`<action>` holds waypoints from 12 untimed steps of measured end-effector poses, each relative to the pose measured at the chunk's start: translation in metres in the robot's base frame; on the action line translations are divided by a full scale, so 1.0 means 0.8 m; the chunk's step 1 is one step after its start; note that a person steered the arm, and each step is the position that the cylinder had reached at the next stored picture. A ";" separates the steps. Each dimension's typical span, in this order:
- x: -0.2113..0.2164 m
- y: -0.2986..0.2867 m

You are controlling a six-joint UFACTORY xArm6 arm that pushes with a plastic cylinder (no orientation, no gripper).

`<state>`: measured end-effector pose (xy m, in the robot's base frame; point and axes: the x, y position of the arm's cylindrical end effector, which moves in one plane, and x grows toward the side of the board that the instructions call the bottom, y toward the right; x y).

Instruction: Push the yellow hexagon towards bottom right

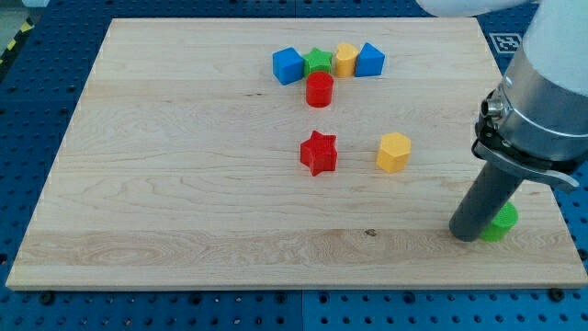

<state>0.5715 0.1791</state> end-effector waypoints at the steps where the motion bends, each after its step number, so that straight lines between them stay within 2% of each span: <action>1: 0.003 0.009; 3: 0.015 0.024; 4: 0.011 -0.020; 5: -0.024 -0.025; 7: -0.191 -0.026; 8: -0.200 -0.062; 10: -0.180 -0.127; 12: -0.174 -0.091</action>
<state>0.4322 0.1067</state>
